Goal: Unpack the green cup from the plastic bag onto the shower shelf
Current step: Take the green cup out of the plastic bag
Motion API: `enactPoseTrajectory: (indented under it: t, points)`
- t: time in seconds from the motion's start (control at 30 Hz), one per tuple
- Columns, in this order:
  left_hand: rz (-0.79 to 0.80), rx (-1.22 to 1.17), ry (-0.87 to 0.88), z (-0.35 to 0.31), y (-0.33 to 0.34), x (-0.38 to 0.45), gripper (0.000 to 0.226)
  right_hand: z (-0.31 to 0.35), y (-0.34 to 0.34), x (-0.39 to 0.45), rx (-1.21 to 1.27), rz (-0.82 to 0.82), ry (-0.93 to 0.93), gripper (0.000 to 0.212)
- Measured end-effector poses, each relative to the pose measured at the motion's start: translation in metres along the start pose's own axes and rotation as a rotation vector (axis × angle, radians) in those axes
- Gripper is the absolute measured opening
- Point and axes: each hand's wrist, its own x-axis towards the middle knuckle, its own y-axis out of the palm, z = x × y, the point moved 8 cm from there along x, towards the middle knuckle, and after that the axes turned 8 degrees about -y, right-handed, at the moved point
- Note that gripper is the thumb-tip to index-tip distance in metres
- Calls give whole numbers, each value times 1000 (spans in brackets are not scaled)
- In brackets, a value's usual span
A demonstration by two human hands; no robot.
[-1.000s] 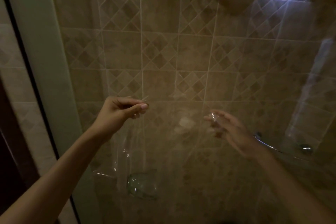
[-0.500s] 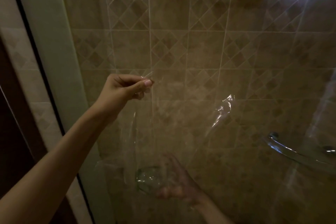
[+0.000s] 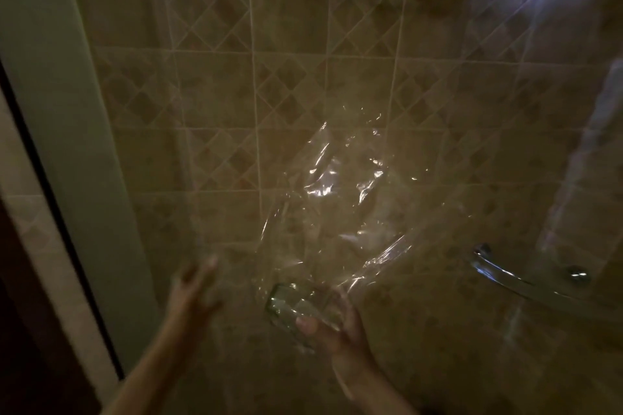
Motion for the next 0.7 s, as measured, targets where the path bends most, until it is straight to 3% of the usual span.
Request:
enactPoseTrajectory:
  t: [0.07,0.1,0.17,0.3,0.43,0.6,0.7]
  points:
    - [248,-68,-310,83,33,-14,81,-8,2,-2,-5,-11,5,91]
    - [375,-118,-404,109,52,-25,79,-13,5,-4,-5,-18,3,90]
    - [557,-257,-478,133,80,-45,50,-18,9,-6,6,-19,-19,84]
    - [566,-451,-391,130,90,-42,44,-24,13,-8,77,0,-20,70]
    - [483,-416,-348,129,88,-33,53,-18,13,-13,19,33,54,57]
    - [429,-298,-309,124,79,-24,51,-15,-5,-31,-158,106,232,97]
    - [436,-267,-275,116,61,-16,39,-4,-32,-56,-398,254,328,55]
